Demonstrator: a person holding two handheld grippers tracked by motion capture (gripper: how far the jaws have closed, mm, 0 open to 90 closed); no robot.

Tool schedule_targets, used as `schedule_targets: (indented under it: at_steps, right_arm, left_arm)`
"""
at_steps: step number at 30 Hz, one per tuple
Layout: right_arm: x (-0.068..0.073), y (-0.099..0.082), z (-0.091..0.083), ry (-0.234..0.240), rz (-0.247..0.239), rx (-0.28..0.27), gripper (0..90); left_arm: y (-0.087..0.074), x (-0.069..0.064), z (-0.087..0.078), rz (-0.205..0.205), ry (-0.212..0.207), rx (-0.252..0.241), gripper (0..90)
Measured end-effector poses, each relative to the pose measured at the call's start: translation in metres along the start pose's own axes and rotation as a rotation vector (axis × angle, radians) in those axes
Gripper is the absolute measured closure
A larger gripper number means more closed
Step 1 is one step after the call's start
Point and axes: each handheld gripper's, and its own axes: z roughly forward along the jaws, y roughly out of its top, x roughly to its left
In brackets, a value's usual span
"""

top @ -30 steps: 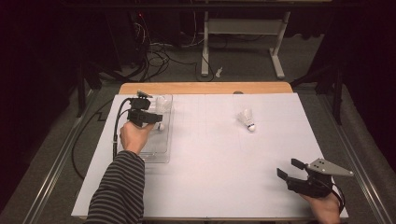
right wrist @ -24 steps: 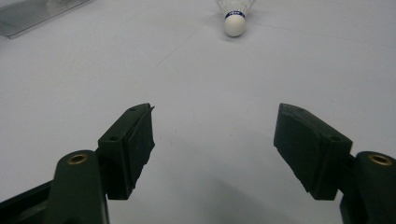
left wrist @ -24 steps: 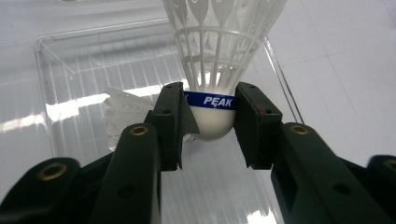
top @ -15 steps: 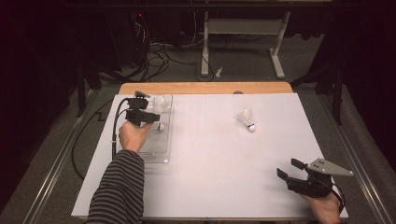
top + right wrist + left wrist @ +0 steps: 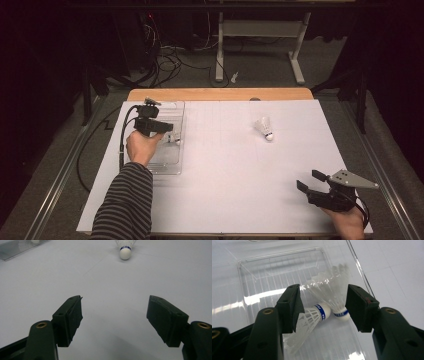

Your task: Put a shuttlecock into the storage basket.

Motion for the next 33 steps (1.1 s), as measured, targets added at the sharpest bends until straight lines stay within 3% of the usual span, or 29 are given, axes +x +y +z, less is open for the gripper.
schedule_targets:
  at_steps: [16,33]
  right_arm:
    - [0.000,0.000,-0.001,-0.004,-0.001,-0.003,29.0]
    - [0.000,0.000,-0.001,-0.003,-0.001,-0.002,29.0]
  left_arm:
    - [-0.007,-0.019,-0.018,0.092,-0.033,-0.053,44.6]
    - [-0.020,-0.022,-0.033,0.124,-0.040,-0.077,44.6]
